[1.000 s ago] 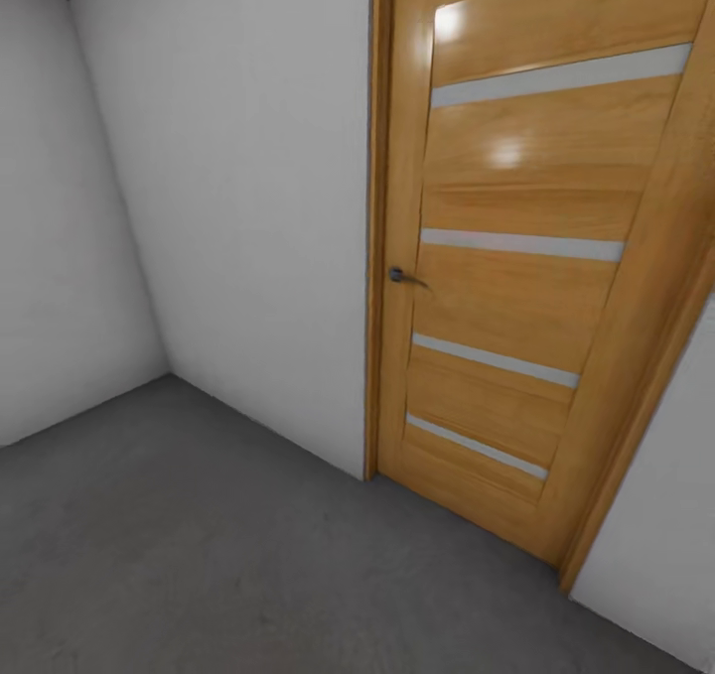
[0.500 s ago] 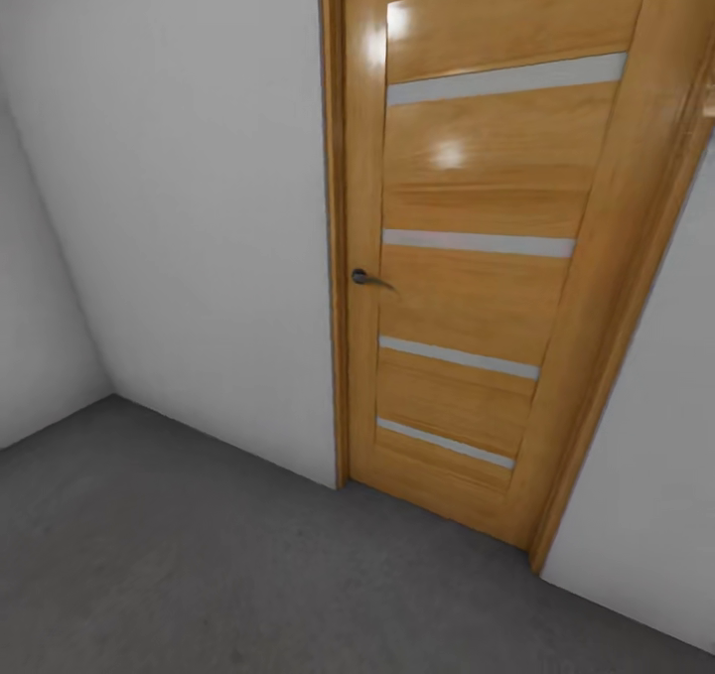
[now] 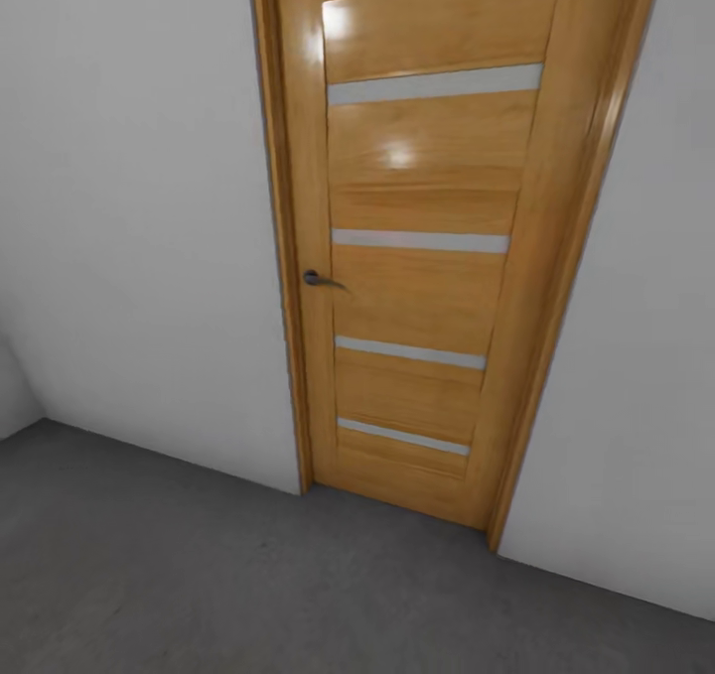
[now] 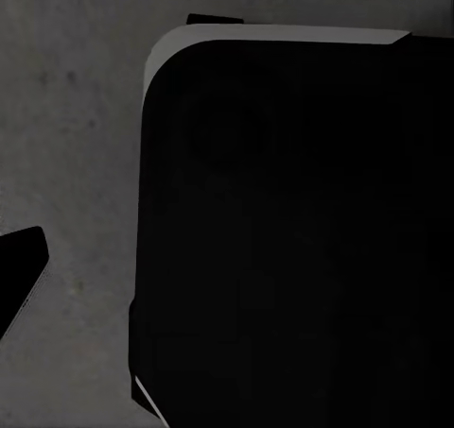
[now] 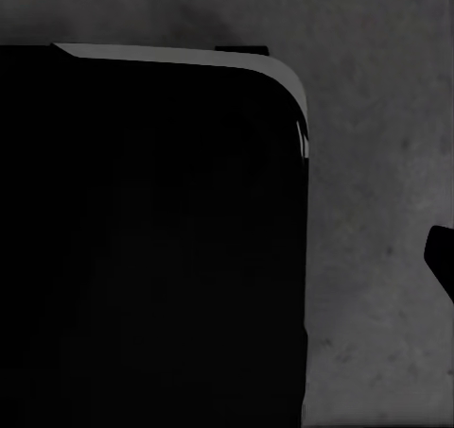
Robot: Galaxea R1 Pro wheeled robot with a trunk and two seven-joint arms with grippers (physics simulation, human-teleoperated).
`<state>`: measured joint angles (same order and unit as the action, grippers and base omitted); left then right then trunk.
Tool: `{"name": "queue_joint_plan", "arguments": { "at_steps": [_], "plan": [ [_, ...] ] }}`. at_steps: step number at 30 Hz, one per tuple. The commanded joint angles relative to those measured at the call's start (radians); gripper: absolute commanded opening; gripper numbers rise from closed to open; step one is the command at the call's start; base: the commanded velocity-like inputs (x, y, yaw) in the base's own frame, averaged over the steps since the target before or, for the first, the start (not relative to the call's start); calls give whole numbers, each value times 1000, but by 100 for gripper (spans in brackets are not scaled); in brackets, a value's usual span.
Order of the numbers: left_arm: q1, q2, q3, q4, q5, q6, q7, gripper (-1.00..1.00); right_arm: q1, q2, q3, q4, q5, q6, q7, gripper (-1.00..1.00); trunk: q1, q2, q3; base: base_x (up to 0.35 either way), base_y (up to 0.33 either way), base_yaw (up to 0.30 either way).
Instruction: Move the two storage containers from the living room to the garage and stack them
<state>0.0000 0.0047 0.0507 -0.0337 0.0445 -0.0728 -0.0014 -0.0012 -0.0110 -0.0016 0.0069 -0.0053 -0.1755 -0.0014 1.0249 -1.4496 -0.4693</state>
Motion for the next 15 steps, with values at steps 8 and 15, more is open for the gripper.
{"name": "queue_joint_plan", "arguments": {
  "at_steps": [8,15],
  "plan": [
    [0,0,4,0,5,-2,0,100,0,0,3,1,1,-4,0,100,0,0,-1,186,28,-294],
    [0,0,4,0,5,-2,0,100,0,0,3,1,1,-4,0,100,0,0,-1,300,123,-293]
  ]
}}
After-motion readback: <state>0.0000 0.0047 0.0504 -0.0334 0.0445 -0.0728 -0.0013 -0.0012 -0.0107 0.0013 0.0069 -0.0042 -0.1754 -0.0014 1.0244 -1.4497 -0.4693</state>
